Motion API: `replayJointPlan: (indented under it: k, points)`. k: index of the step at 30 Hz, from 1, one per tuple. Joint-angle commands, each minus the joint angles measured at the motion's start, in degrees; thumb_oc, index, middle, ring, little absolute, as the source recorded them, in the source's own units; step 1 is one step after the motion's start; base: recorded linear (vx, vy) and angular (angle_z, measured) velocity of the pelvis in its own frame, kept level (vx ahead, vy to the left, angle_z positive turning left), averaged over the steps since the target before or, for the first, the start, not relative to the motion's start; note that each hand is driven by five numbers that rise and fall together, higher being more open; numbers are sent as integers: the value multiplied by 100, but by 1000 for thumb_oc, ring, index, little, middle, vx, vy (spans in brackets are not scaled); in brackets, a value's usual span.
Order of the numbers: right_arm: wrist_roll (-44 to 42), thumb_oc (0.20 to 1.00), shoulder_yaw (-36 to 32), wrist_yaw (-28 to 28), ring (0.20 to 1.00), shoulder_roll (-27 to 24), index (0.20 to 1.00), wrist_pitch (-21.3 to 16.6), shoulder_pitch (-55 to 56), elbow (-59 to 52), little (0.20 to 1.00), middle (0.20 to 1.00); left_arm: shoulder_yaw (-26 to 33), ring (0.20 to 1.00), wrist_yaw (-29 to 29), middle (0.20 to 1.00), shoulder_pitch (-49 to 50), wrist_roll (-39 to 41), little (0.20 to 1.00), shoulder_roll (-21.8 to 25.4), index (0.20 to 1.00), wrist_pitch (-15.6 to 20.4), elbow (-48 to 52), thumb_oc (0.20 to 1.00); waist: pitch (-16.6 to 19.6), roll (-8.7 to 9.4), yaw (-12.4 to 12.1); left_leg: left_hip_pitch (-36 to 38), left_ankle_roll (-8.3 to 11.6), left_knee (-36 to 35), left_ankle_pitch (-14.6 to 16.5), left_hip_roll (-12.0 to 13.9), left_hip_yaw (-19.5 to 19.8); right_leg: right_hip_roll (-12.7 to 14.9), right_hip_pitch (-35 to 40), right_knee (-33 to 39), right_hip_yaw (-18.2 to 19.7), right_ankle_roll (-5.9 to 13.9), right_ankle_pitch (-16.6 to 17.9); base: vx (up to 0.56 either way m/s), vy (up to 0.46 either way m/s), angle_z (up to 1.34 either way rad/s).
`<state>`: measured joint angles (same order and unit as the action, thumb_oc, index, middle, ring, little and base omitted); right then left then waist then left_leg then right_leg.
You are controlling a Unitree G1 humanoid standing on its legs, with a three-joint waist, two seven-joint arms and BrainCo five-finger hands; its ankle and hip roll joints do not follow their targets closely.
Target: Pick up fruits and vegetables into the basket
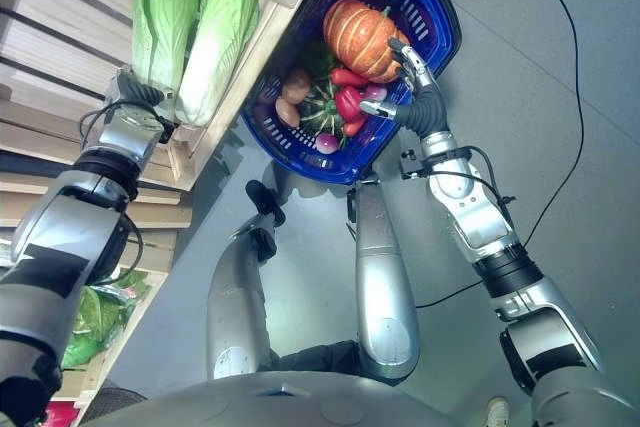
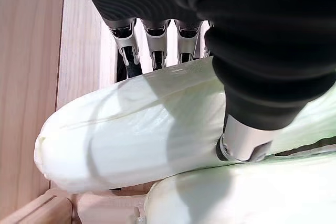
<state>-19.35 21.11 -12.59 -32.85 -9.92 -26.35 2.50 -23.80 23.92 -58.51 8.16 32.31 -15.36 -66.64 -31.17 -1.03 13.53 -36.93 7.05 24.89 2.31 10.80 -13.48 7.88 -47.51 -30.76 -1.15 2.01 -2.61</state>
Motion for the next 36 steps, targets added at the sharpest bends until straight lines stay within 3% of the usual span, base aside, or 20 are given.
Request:
replayJointPlan:
  k: [1, 2, 4, 5, 9, 13, 22, 27, 36]
  points:
    - [65, 1000, -18, -18, 1000, 298, 1000, -476, 145, -558, 1000, 1000, 309, 200, 25, 200, 814, 753, 200, -267, 200, 723, 117, 200, 138, 285, -52, -266, -131, 329, 176, -252, 28, -137, 193, -204, -147, 214, -370, -79, -45, 4]
    - [194, 1000, -52, -31, 1000, 298, 1000, -498, 112, -656, 1000, 1000, 395, 200, -1, 200, 855, 938, 200, -278, 200, 1093, 410, 200, 138, 281, -92, -338, -192, 243, -2, -258, -13, -120, 123, -106, -183, 179, -182, -9, -44, 8]
    - [319, 1000, -136, -40, 1000, 313, 1000, -564, 180, -832, 1000, 1000, 525, 200, 58, 200, 1134, 1044, 200, -344, 200, 1699, 1075, 200, 138, 250, -197, -134, -157, 284, 198, -288, 81, -73, 343, -146, -229, 242, -357, -9, -43, 15]
    - [331, 1000, -177, -31, 1000, 320, 1000, -583, 153, -881, 1000, 1000, 576, 200, 57, 200, 1182, 1093, 200, -349, 200, 1803, 1255, 200, 138, 244, -223, -210, -211, 206, 24, -292, 35, -59, 274, -50, -269, 203, -176, -81, -49, 17]
    - [350, 1000, -363, 75, 1000, 363, 1000, -683, 175, -1152, 1000, 1000, 703, 200, 109, 200, 1748, 942, 200, -429, 200, 2731, 2297, 200, 138, 202, -432, 7, -241, 118, 41, -357, 113, 13, 543, 58, -396, 229, -161, -28, -49, 16]
    - [224, 1000, -429, 176, 1000, 384, 1000, -698, 38, -1281, 1000, 1000, 767, 200, 148, 200, 2009, 800, 200, -415, 200, 3248, 2932, 200, 138, 196, -613, 191, -271, 84, 62, -396, 186, 71, 782, 127, -513, 237, -151, -1, -49, 12]
    - [-920, 1000, -626, 219, 1000, 730, 1000, -549, -298, -1410, 1000, 1000, 935, 200, 338, 200, 2286, 146, 200, -265, 200, 3883, 4203, 200, 138, 244, -909, 511, -317, 65, 119, -431, 288, 144, 1197, 200, -695, 238, -157, 6, -57, 10]
    - [-1219, 1000, -680, 64, 1000, 1018, 1000, -461, -497, -1446, 1000, 1000, 983, 200, 626, 200, 2361, -636, 200, -275, 200, 4233, 4761, 200, 138, 273, -1033, 632, -340, 79, 159, -451, 328, 168, 1342, 213, -754, 238, -146, 4, -37, 6]
    - [-2811, 1000, -687, 95, 1000, 1601, 1000, -326, -635, -1361, 1000, 1000, 752, 200, 1123, 200, 2286, -2084, 200, -214, 200, 4636, 5255, 200, 138, 353, -1200, 818, -352, 83, 178, -489, 372, 214, 1587, 266, -823, 226, -111, 10, -28, 6]
